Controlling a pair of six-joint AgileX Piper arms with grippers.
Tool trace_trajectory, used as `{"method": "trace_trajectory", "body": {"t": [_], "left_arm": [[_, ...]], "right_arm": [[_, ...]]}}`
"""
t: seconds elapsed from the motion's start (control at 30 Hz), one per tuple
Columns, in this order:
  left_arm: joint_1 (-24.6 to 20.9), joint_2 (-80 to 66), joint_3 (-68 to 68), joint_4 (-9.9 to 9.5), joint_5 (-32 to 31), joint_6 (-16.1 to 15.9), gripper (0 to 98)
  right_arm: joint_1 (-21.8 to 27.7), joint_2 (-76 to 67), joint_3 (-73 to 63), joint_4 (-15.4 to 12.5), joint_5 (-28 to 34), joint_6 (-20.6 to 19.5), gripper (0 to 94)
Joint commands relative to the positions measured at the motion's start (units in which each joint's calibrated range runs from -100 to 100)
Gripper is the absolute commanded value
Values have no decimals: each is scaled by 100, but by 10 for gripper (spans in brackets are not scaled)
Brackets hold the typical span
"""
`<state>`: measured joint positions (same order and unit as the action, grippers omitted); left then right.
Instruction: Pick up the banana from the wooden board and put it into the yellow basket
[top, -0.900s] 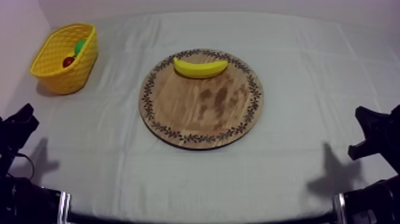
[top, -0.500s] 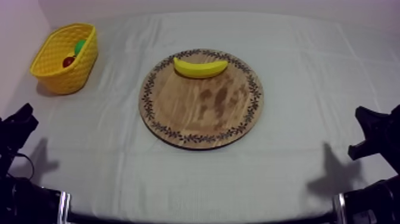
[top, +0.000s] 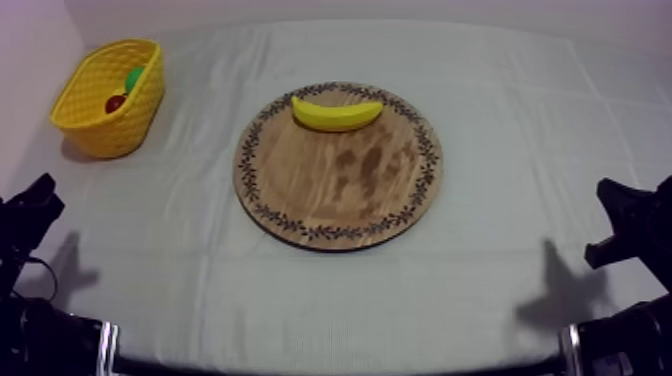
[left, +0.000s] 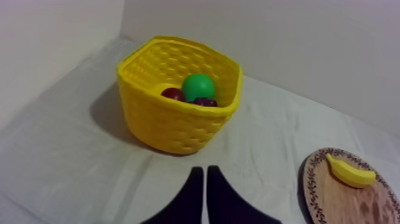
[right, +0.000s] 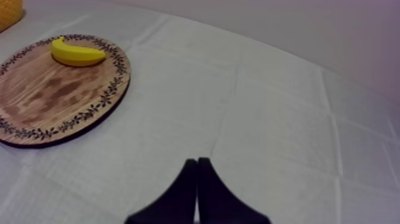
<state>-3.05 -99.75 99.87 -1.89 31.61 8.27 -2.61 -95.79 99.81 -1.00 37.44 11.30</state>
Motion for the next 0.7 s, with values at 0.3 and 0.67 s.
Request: {"method": "trace_trajectory", "body": {"t": [0.3,0.67], "left_arm": [[-3,1,2,-4,0,1,1],[-43,1,2,-4,0,305,18]], "right_arm": [[1,3,-3,0,-2,1,2],[1,3,-3,0,-2,1,2]]}}
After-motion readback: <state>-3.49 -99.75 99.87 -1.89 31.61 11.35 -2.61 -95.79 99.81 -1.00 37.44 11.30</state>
